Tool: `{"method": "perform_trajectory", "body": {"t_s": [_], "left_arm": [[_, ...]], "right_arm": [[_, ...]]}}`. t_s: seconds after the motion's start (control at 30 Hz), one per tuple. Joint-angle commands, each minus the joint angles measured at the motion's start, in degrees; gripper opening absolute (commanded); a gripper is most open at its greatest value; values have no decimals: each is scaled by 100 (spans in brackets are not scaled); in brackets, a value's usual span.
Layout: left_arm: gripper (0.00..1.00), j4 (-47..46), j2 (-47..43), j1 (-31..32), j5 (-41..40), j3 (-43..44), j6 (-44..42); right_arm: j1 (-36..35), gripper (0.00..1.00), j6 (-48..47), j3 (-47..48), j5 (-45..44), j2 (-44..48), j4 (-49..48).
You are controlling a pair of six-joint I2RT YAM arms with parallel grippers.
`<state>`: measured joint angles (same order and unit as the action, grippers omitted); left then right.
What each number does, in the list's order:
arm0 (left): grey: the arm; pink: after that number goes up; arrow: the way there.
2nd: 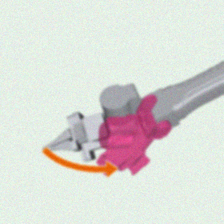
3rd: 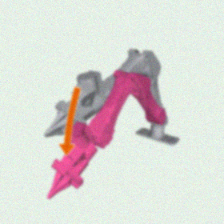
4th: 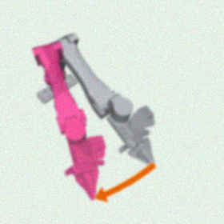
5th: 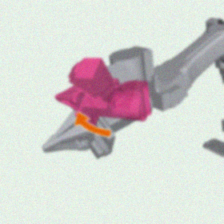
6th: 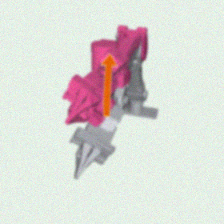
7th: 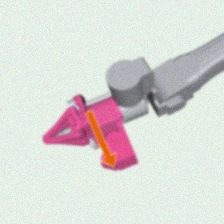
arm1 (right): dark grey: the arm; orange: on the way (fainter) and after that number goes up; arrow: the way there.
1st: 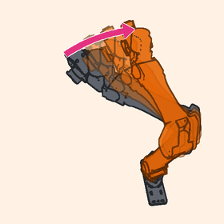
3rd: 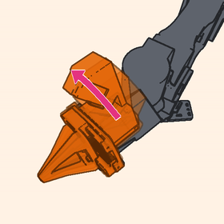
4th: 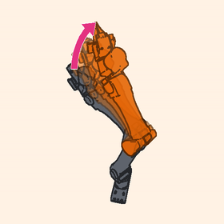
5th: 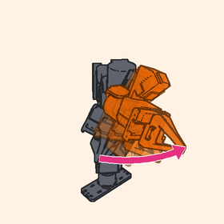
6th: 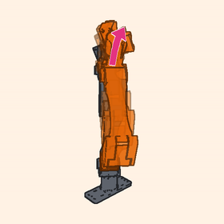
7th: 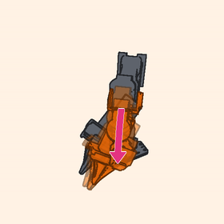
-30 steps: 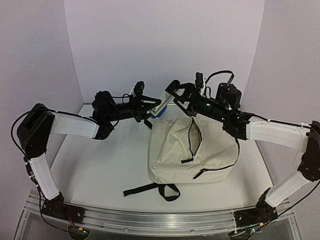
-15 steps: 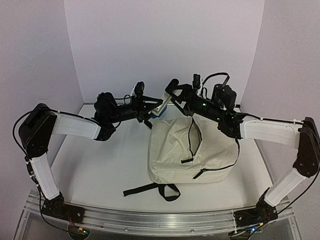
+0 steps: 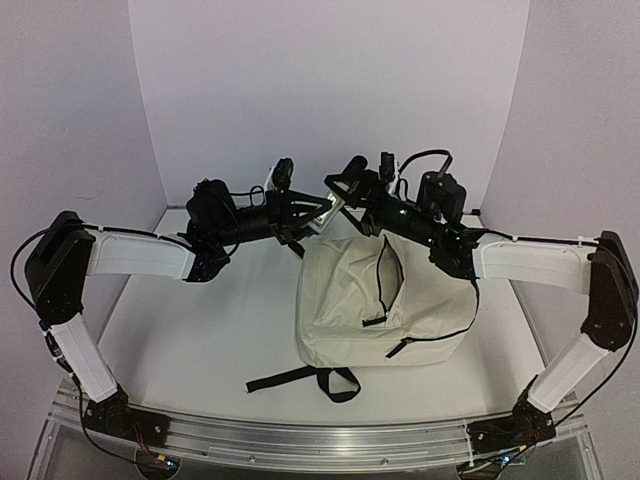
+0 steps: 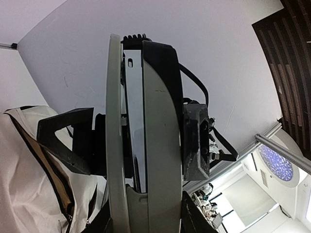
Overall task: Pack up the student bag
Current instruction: Pick up the stationery from the center of the board.
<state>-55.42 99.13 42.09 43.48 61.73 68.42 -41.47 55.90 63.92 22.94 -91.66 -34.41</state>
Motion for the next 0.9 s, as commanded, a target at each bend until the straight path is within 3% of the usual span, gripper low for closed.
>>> {"method": "perform_trajectory", "body": {"t_s": [0.0, 0.13, 0.27, 0.53, 0.7, 0.73, 0.77, 0.8, 0.87], "left_arm": [[8, -546, -498, 97, 110, 87, -277], [8, -544, -429, 113, 198, 129, -202], [8, -615, -322, 182, 393, 211, -79], [10, -489, -263, 256, 409, 169, -93], [30, 160, -396, 256, 266, 144, -501], [41, 564, -488, 256, 153, 136, -752], [45, 680, -511, 256, 126, 136, -809], [58, 1308, -644, 256, -72, 142, -1170], [70, 2146, -802, 256, -435, 191, -1632]], "right_arm": [[-32, 91, 105, 25, -10, -135, -217], [-36, 87, 27, 41, 41, -105, -260], [-43, 74, -140, 13, 16, 80, -385], [-36, 30, -166, -214, 68, 438, -1002], [-38, 8, -233, -423, -142, 725, -1144], [-36, 4, -325, -489, -252, 832, -1141], [-36, 4, -347, -489, -284, 864, -1139], [-36, 2, -440, -543, -393, 1036, -1049], [-37, 0, -729, -532, -682, 1235, -590]]}}
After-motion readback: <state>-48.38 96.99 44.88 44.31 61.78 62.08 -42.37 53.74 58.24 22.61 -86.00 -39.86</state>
